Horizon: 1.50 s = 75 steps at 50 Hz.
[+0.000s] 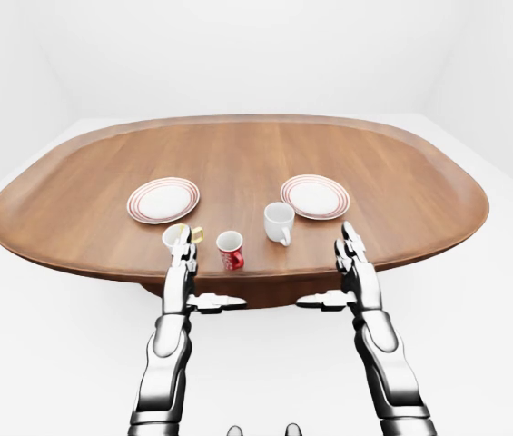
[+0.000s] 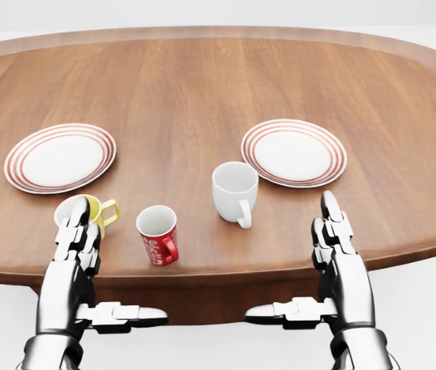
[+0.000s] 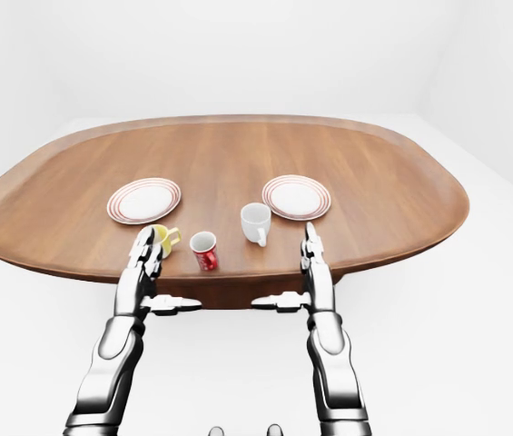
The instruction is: Put the red mug on the left plate.
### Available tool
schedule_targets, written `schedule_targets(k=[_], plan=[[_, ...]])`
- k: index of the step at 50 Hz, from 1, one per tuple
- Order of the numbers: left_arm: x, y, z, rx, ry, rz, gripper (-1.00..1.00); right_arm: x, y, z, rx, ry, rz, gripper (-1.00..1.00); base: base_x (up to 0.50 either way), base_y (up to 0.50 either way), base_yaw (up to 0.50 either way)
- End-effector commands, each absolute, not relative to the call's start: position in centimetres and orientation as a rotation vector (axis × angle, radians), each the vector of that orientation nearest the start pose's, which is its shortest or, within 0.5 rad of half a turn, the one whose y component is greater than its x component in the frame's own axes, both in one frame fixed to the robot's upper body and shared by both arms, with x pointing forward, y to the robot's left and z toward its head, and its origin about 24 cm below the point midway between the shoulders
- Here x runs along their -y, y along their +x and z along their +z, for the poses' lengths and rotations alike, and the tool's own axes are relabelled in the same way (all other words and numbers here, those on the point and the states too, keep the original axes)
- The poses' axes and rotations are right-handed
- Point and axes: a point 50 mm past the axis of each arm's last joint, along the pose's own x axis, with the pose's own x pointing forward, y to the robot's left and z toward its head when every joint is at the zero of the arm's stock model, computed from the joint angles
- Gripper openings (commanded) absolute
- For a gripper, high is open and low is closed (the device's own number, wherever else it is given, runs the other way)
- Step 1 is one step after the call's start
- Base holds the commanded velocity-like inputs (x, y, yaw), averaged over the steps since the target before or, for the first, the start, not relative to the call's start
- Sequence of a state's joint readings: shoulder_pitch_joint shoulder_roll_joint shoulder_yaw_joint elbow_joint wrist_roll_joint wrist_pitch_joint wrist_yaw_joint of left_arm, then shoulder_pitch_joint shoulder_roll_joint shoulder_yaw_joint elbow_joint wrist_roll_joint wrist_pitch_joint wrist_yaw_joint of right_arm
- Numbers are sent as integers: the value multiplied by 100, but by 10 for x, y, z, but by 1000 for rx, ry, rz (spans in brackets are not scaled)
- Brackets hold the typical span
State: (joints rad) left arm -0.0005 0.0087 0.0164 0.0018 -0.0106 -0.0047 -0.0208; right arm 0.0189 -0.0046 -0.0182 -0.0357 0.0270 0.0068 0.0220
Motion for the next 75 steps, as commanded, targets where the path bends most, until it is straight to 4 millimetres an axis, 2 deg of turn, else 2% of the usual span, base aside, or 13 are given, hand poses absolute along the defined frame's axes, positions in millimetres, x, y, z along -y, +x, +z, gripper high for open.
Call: schedule_targets(k=[1, 10, 12, 13, 16, 17, 19, 24, 44, 75], plan=[[-163, 252, 45, 30, -11, -1, 100, 162, 242, 53, 43, 56, -4, 100, 0, 0, 0], [-163, 251, 46, 35, -18, 6, 100, 162, 238, 56, 50, 68, 21, 100, 0, 0, 0], [-165, 247, 51, 50, -13, 35, 100, 164, 232, 63, 66, 82, 27, 100, 0, 0, 0], [-167, 235, 63, 97, 3, 58, 100, 166, 217, 76, 115, 88, 38, 100, 0, 0, 0], [-170, 208, 86, 190, 23, 112, 100, 173, 191, 98, 190, 89, 27, 100, 0, 0, 0], [-172, 187, 102, 263, 65, 165, 100, 180, 173, 111, 242, 89, 11, 100, 0, 0, 0], [-173, 161, 116, 323, 111, 207, 100, 188, 151, 125, 305, 100, -14, 100, 0, 0, 0], [-174, 139, 122, 303, 106, 219, 100, 197, 130, 136, 360, 95, -49, 100, 0, 0, 0], [-178, 141, 121, 305, 93, 233, 100, 190, 135, 135, 345, 70, -28, 100, 0, 0, 0], [-177, 143, 122, 315, 84, 211, 100, 184, 139, 132, 328, 50, -9, 100, 5, 49, 0]])
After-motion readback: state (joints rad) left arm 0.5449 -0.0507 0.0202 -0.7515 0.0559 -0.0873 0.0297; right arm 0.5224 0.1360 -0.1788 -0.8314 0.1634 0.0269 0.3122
